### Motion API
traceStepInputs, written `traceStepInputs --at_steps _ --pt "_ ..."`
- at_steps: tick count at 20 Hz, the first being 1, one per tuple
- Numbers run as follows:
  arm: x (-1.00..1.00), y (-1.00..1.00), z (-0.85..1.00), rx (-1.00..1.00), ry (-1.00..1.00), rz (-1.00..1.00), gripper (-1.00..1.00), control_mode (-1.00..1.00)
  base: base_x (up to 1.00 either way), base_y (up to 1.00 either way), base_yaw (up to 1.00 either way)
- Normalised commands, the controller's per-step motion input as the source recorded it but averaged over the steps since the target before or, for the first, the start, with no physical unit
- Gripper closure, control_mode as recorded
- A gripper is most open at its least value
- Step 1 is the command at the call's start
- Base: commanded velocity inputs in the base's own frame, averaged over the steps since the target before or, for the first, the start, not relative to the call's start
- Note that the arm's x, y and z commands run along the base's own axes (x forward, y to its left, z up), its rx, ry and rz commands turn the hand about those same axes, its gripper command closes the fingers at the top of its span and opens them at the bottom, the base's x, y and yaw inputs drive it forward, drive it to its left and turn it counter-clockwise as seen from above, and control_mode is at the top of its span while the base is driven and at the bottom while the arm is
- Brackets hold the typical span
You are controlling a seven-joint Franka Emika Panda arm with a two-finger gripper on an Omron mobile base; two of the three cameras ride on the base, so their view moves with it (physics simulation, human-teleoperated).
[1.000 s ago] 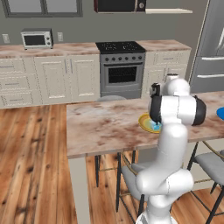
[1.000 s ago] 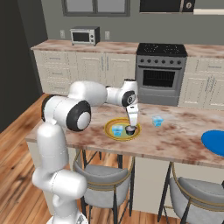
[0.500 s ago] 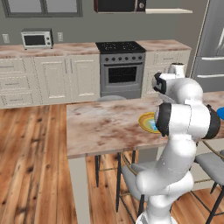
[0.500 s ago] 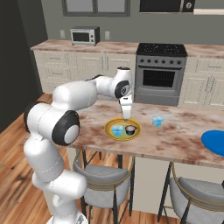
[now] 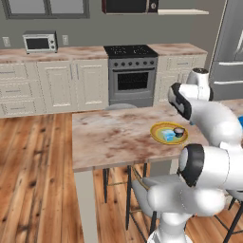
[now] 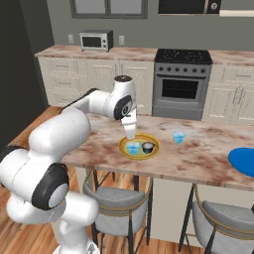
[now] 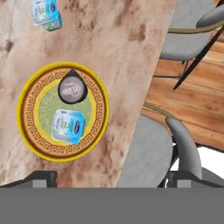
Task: Place two yogurt containers on each plate.
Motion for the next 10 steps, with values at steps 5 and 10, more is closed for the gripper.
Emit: traceStepInputs --at_steps 5,10 --pt "-0.61 0.17 -0.01 0.0 -0.13 0.02 -1.0 -1.0 0.0 0.0 0.0" --pt "-0.43 0.11 0.0 -0.06 -0.17 0.04 -1.0 1.0 -0.33 -0.06 0.0"
